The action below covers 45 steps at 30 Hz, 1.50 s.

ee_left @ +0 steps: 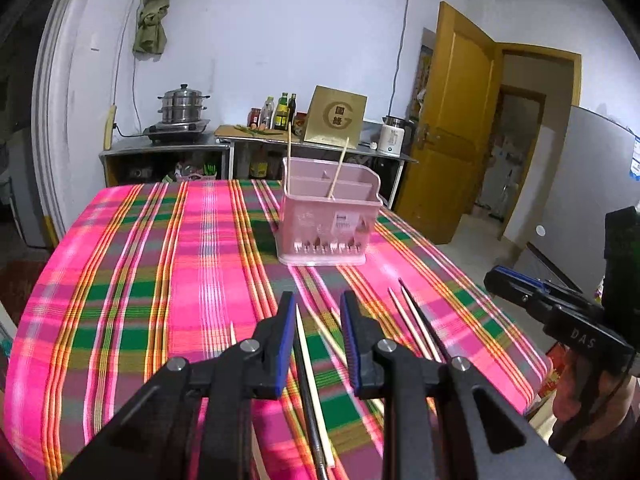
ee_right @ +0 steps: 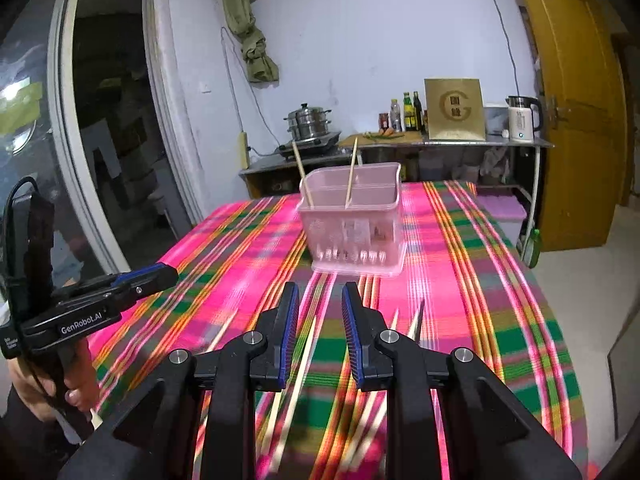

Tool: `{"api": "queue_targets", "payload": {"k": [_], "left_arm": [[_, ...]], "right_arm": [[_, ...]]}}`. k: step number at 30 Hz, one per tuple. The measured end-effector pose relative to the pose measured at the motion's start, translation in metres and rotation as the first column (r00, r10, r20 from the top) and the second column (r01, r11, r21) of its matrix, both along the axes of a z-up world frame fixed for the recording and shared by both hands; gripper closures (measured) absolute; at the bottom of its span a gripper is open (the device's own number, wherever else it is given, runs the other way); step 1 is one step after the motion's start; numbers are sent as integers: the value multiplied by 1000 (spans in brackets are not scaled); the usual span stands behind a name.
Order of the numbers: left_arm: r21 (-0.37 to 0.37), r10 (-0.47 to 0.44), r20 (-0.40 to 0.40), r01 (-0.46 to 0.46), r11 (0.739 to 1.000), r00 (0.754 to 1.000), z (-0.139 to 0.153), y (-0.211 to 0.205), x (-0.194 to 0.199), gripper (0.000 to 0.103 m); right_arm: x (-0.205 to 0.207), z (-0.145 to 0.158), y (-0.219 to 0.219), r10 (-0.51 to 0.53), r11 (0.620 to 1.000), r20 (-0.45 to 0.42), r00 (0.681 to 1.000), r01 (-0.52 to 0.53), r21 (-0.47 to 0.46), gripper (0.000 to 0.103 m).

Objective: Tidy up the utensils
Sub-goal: 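Move both open tools back down to the chopsticks on the table, then grasp a dark chopstick with the left tool while the right tool grasps a wooden chopstick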

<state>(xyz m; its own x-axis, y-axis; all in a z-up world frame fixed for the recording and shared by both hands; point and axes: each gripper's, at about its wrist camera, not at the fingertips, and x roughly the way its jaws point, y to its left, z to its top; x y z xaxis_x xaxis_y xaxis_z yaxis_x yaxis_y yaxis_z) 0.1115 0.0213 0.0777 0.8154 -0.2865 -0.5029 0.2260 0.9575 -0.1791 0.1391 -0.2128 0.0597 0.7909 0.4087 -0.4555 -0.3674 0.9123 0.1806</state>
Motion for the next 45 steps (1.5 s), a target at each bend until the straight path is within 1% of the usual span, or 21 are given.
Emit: {"api": "queue_targets", "payload": {"k": [6,9,18,29,37,45], "left_arm": [[-15,6,-49,-6,1000,999,-25,4,-21,79],[-2,9,-64,-9,1000,998,-33,3,-25,79],[8,-7,-99,7,1000,995,-44,-2,-17,79],[54,-2,-163,11,998,987,-55,-6,31,79],[113,-3,-279,36,993,960,-78,-14,81,78],[99,-8,-347,45,994,938,-93,-17,115,78]], "right_arm": [[-22,-20,-8,-2,1000,-36,999,2,0,80],[-25,-28,-9,0,1000,-54,999,0,-6,80],[-21,-37,-6,0,1000,-75,997,-1,-12,80],[5,-49,13,20,999,-120,993,-25,-43,80],[36,-66,34,24,996,-186,982,-39,-80,80],[52,-75,46,37,995,-211,977,-56,-82,80]]}}
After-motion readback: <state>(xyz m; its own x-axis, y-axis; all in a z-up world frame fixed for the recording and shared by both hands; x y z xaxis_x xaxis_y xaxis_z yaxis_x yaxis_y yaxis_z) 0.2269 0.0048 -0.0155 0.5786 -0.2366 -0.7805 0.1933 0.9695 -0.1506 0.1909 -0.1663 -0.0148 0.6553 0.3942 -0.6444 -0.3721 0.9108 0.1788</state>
